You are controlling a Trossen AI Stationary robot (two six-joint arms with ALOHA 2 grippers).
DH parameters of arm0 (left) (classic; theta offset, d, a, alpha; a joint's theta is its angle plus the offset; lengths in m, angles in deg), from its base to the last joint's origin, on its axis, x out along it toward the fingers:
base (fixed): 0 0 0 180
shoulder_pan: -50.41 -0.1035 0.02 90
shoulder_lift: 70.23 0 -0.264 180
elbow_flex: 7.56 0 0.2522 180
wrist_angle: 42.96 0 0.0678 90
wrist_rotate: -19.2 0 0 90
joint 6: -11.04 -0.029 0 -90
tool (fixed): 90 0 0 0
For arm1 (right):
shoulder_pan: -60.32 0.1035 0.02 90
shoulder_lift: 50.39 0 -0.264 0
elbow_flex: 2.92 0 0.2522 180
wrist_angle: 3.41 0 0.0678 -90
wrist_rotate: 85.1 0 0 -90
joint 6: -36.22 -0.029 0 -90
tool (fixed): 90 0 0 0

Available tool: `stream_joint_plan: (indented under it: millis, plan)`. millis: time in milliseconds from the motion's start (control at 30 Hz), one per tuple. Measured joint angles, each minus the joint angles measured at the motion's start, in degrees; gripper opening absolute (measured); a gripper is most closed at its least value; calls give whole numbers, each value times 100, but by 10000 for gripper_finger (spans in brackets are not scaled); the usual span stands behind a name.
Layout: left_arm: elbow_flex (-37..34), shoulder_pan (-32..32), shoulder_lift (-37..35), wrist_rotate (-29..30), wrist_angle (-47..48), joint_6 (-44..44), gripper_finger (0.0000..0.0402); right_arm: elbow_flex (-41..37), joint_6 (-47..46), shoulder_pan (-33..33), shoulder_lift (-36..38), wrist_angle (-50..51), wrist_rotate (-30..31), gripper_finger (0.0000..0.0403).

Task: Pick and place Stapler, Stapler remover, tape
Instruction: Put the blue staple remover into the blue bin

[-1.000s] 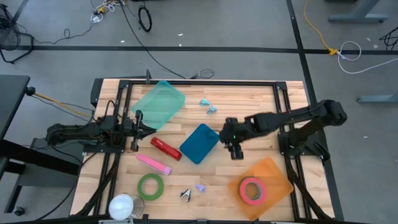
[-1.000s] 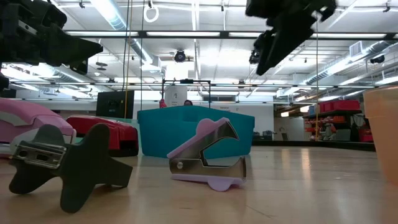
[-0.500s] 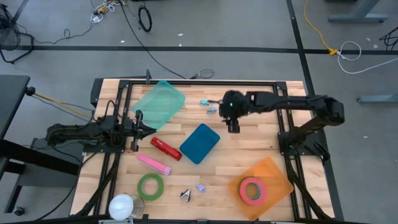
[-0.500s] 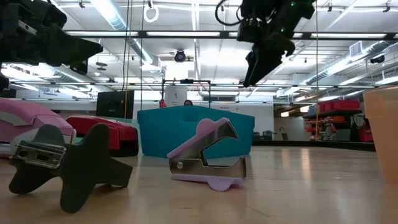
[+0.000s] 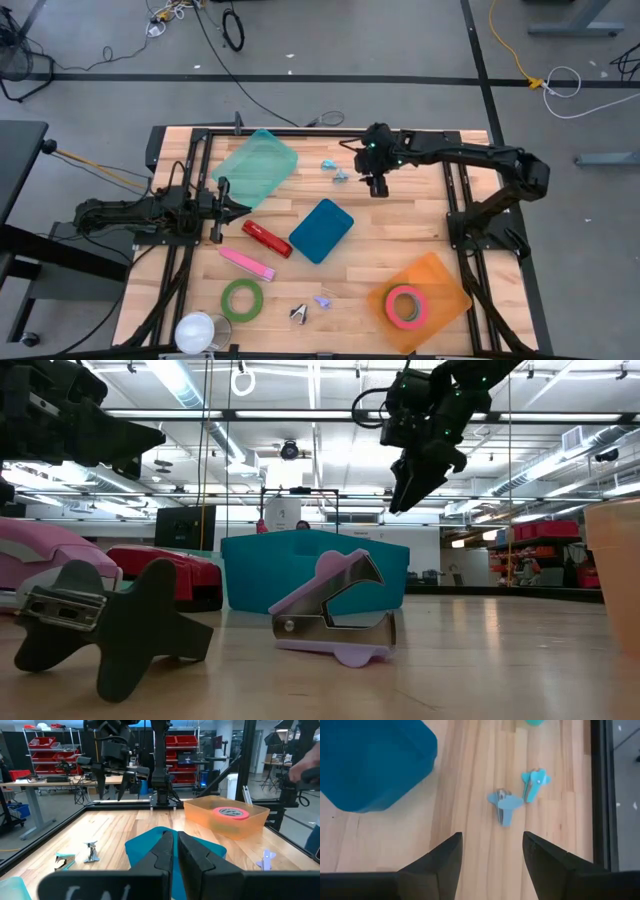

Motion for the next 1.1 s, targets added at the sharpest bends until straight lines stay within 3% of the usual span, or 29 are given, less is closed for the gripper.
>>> stream_joint_plan:
  millis: [500,1100]
  plan:
    - [1,1,0,0,1,-1,30,1660,156,-329,-1720,492,4,208]
    - [1,0,2,0,1,0,30,1709,304,-394,-2652,606,17,208]
